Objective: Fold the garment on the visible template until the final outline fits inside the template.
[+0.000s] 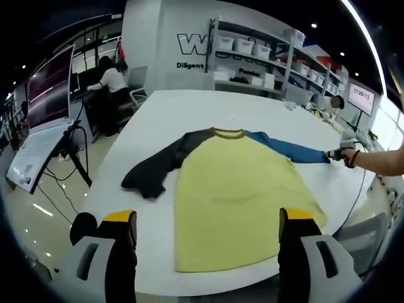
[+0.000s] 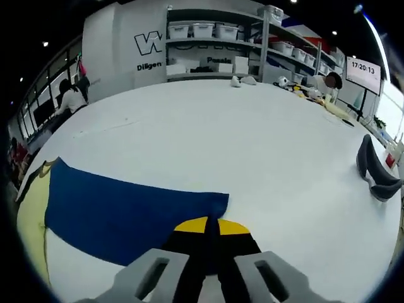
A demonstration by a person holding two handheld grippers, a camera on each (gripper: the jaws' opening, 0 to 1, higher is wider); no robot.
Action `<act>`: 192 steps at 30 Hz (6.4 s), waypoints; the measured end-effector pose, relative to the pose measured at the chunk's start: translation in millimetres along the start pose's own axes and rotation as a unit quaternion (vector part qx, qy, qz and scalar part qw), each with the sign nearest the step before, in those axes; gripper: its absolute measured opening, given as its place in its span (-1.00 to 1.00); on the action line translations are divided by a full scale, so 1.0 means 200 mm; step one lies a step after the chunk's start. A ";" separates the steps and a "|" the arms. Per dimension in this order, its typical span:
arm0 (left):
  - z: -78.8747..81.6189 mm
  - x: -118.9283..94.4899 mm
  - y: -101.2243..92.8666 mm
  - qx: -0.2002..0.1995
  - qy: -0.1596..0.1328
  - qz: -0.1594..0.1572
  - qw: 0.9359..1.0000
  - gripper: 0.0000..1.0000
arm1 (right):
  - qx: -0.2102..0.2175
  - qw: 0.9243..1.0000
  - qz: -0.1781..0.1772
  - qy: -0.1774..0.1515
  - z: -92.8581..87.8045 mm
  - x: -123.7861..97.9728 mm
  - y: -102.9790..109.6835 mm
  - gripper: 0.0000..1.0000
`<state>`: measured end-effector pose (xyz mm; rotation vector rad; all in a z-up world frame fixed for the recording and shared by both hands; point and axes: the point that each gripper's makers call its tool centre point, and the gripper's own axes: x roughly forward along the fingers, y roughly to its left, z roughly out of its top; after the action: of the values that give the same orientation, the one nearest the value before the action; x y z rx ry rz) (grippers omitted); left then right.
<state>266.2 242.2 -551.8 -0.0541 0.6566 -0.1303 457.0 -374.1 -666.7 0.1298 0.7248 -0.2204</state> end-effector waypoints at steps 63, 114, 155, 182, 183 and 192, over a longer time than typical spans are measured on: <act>-0.16 -0.07 -0.11 0.009 -0.050 -0.074 0.996 0.98 | 0.000 0.954 0.300 0.022 0.53 -0.49 1.59 -1.00; -0.09 -0.12 -0.18 -0.009 -0.077 -0.101 0.992 0.98 | -0.131 0.916 0.363 0.111 -0.08 -0.45 2.73 -1.00; -0.09 -0.10 -0.14 0.000 -0.092 -0.101 0.991 0.98 | -0.212 0.888 0.390 0.123 -0.34 -0.42 2.84 -0.75; -0.12 -0.08 -0.13 0.024 -0.072 -0.074 0.994 0.98 | -0.162 0.945 0.278 0.063 -0.09 -0.26 1.96 0.14; -0.12 -0.08 -0.13 0.020 -0.071 -0.073 0.995 0.98 | -0.161 0.947 0.271 0.063 -0.09 -0.26 1.92 0.13; -0.14 -0.08 -0.11 0.004 -0.064 -0.063 0.996 0.98 | -0.139 0.957 0.246 0.073 -0.13 -0.21 1.68 0.02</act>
<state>235.2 223.1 -562.0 -0.0955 0.5247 -0.2496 490.8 -35.8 -644.0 0.0550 0.8388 0.3699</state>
